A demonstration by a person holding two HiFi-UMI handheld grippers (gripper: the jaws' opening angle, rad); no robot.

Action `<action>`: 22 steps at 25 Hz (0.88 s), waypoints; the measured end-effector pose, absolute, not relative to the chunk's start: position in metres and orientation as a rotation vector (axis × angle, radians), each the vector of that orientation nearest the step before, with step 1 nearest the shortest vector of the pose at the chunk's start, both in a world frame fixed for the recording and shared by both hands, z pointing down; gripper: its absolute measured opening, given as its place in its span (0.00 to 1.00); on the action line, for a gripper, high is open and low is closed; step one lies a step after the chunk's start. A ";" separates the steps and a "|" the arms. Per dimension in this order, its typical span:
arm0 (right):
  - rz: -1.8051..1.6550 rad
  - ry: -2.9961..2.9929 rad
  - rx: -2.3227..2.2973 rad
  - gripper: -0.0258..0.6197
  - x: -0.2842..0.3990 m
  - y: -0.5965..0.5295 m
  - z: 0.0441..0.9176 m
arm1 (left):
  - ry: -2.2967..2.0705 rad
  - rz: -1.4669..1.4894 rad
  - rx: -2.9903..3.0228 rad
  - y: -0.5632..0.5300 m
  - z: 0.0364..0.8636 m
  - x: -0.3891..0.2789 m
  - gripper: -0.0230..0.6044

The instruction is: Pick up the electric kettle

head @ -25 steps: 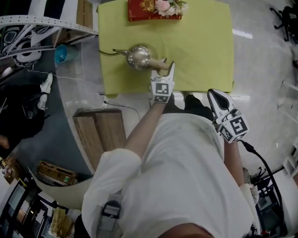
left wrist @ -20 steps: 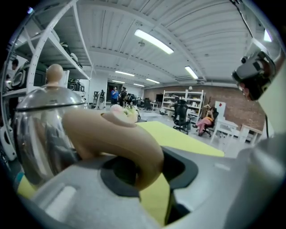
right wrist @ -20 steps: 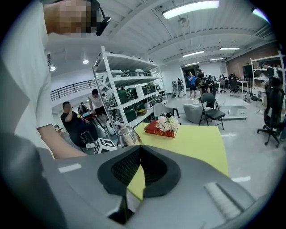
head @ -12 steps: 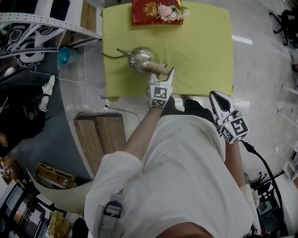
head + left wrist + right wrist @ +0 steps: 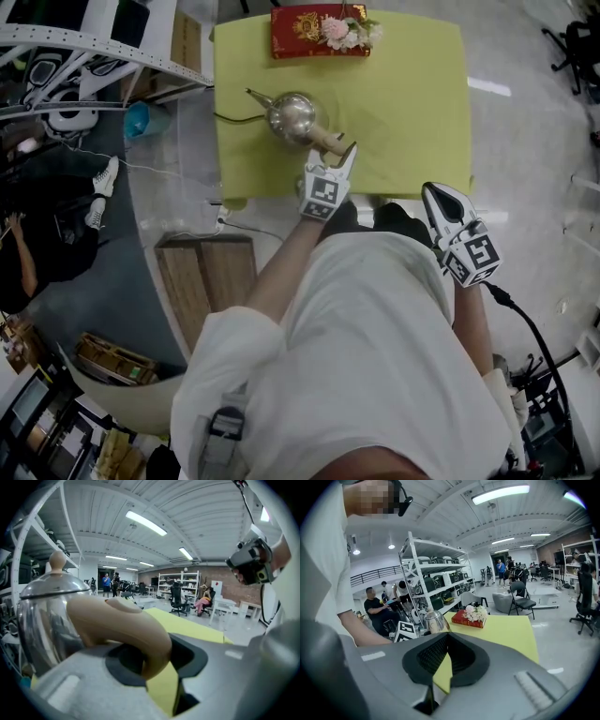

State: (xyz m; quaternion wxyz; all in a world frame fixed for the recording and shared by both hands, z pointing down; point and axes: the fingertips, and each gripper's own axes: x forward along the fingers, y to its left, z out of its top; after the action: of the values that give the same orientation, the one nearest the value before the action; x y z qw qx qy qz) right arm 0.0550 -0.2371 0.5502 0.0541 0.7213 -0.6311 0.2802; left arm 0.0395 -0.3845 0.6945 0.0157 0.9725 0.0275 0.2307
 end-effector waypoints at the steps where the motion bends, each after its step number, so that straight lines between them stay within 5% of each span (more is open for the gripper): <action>1: 0.850 -1.915 2.199 0.05 0.055 -0.237 0.550 | 0.103 0.722 3.025 -0.383 0.692 0.038 0.23; 22: 0.891 -1.882 2.323 0.05 0.097 -0.205 0.561 | 0.503 0.760 3.050 -0.333 0.647 0.083 0.23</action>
State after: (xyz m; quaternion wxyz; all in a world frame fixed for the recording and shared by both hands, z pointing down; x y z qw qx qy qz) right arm 0.0974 -0.2050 0.5614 0.0110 0.7446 -0.6032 0.2857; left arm 0.0827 -0.3333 0.6474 -0.0207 0.9580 0.1580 0.2386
